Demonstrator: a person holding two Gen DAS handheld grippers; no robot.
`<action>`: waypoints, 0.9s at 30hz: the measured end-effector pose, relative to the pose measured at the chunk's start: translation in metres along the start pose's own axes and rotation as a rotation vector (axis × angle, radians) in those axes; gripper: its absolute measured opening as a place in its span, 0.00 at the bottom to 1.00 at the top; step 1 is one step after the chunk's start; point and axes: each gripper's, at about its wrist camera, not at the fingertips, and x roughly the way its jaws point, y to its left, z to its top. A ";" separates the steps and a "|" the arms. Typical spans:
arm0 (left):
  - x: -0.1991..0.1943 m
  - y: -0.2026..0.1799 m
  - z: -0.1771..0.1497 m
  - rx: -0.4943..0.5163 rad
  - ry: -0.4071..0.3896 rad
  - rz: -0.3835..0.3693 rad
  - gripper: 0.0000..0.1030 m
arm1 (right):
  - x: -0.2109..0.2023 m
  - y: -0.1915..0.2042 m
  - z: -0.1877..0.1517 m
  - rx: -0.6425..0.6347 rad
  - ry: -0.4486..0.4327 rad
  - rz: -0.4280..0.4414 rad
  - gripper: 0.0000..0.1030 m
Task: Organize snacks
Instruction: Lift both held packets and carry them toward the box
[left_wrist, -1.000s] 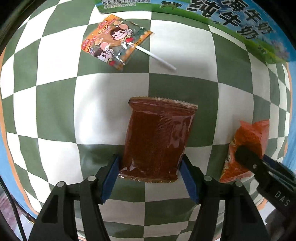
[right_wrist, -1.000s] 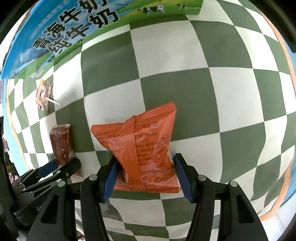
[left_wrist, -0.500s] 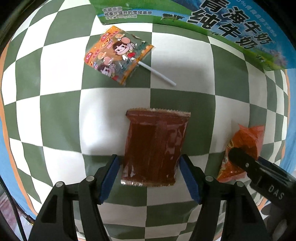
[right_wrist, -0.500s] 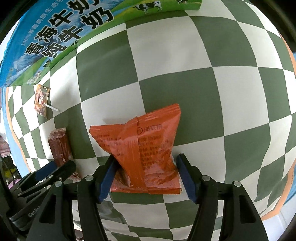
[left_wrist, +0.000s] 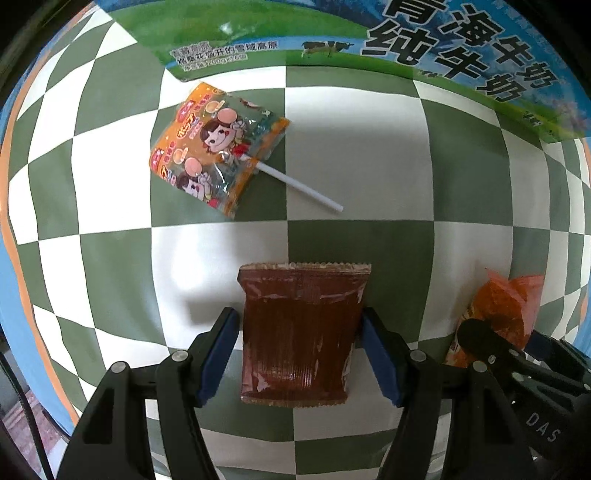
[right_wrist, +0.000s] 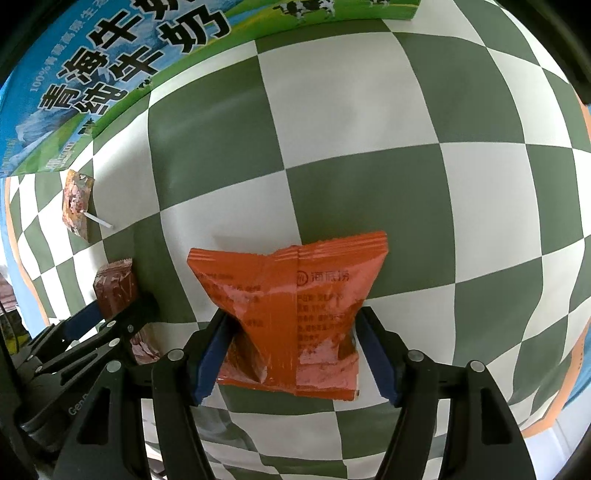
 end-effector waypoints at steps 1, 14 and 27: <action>-0.001 -0.001 0.000 0.002 -0.005 0.001 0.62 | 0.001 0.002 0.000 -0.001 0.000 -0.003 0.69; -0.019 -0.013 -0.013 0.017 -0.049 0.012 0.54 | -0.007 0.020 -0.010 -0.039 -0.047 -0.021 0.62; -0.097 -0.020 -0.027 0.044 -0.127 -0.043 0.54 | -0.057 0.032 -0.036 -0.078 -0.118 0.054 0.53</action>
